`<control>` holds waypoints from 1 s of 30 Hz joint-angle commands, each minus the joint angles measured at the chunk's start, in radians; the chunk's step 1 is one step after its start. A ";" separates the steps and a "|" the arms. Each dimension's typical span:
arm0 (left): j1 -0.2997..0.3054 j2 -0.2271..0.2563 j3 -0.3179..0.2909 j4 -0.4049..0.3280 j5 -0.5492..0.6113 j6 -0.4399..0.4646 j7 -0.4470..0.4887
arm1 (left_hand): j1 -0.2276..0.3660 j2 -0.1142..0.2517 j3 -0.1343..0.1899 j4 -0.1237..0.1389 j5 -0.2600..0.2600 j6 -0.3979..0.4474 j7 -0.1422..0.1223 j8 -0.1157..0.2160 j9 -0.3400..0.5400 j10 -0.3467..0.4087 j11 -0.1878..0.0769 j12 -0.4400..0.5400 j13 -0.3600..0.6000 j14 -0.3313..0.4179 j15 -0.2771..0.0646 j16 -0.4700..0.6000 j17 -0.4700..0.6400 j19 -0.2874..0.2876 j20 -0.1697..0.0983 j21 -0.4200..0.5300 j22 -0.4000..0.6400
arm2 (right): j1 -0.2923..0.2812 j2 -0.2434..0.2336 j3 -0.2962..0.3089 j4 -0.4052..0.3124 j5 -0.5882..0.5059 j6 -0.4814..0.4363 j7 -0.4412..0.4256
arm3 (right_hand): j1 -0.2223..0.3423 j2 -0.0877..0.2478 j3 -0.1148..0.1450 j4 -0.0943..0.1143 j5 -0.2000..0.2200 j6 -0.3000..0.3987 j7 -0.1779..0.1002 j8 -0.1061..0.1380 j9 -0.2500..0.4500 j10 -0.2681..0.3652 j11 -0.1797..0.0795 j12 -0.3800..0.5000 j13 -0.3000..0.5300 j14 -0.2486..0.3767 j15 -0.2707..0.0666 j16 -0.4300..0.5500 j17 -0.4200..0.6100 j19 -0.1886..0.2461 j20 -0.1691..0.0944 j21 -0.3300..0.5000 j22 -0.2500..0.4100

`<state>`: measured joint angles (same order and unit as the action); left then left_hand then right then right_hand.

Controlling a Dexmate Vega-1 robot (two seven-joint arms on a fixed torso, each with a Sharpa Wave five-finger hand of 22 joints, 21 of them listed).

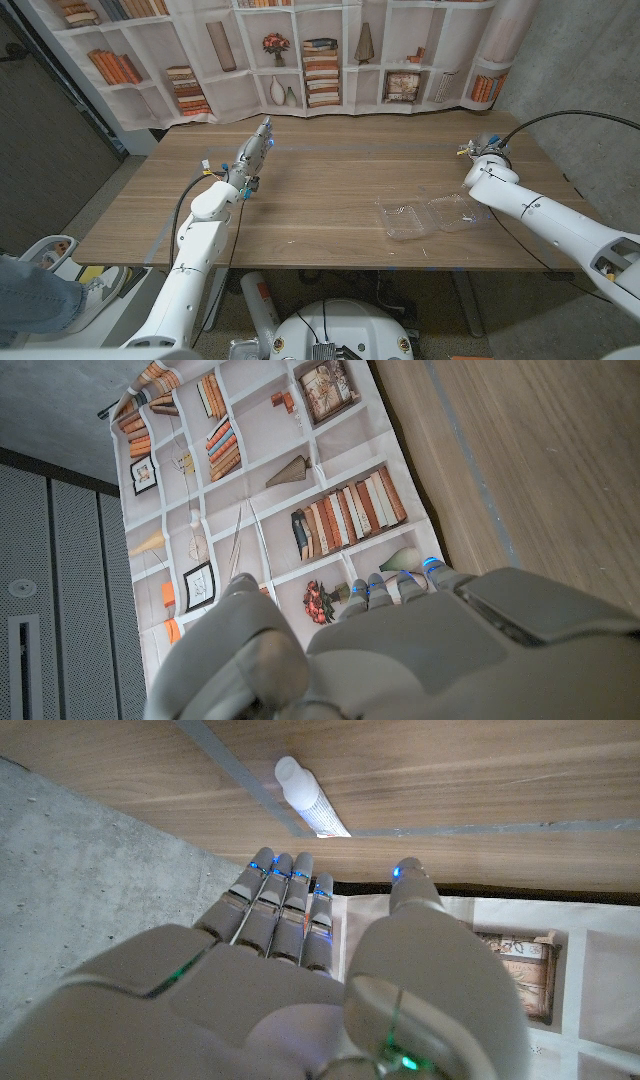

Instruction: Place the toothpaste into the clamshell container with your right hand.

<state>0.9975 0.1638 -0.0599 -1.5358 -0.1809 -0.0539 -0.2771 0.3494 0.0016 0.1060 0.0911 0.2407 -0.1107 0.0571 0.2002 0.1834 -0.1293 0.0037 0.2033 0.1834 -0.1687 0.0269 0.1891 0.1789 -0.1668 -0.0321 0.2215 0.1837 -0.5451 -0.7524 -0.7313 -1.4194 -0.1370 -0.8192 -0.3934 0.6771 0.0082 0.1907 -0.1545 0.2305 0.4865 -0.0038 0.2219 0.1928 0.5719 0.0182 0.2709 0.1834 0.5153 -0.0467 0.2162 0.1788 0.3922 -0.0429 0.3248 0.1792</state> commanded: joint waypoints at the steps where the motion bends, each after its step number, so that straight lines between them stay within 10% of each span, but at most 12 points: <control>1: 0.000 0.005 -0.001 -0.003 0.000 0.003 0.000 | 0.009 0.005 -0.005 -0.002 -0.004 -0.008 -0.003 -0.003 0.005 -0.004 -0.006 0.001 0.004 -0.033 0.005 -0.002 0.005 -0.073 -0.030 0.000 0.003 | 0.026 0.016 -0.022 0.043 -0.008 -0.007 0.014 | 0.014 0.002 0.006 0.000 0.005 0.012 0.004 0.006 0.005 0.013 -0.001 0.005 0.005 0.007 -0.033 0.005 0.005 0.013 -0.019 -0.005 0.004; 30: 0.007 0.007 -0.003 -0.009 0.004 0.016 0.013 | 0.010 0.007 -0.008 -0.002 -0.004 -0.008 -0.004 -0.003 0.005 -0.004 -0.007 0.001 0.005 -0.033 0.005 -0.002 0.005 -0.074 -0.029 -0.002 0.003 | 0.071 0.071 -0.043 0.174 0.000 0.017 -0.008 | 0.081 0.025 0.036 -0.008 0.006 0.062 -0.012 0.013 0.006 0.068 -0.012 0.010 0.005 0.066 -0.059 0.009 0.005 0.050 -0.034 -0.009 0.005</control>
<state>1.0038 0.1708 -0.0620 -1.5455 -0.1782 -0.0399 -0.2680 0.3534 0.0057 0.1017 0.0868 0.2362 -0.1107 0.0571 0.2002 0.1834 -0.1293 0.0037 0.2033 0.1834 -0.1688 0.0269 0.1891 0.1789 -0.1668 -0.0321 0.2216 0.1837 -0.4922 -0.7008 -0.7613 -1.2977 -0.1396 -0.8131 -0.3968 0.7432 0.0343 0.2141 -0.1615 0.2305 0.5366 -0.0176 0.2294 0.1980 0.6306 0.0061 0.2788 0.1834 0.5721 -0.0539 0.2162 0.1788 0.4317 -0.0467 0.3171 0.1791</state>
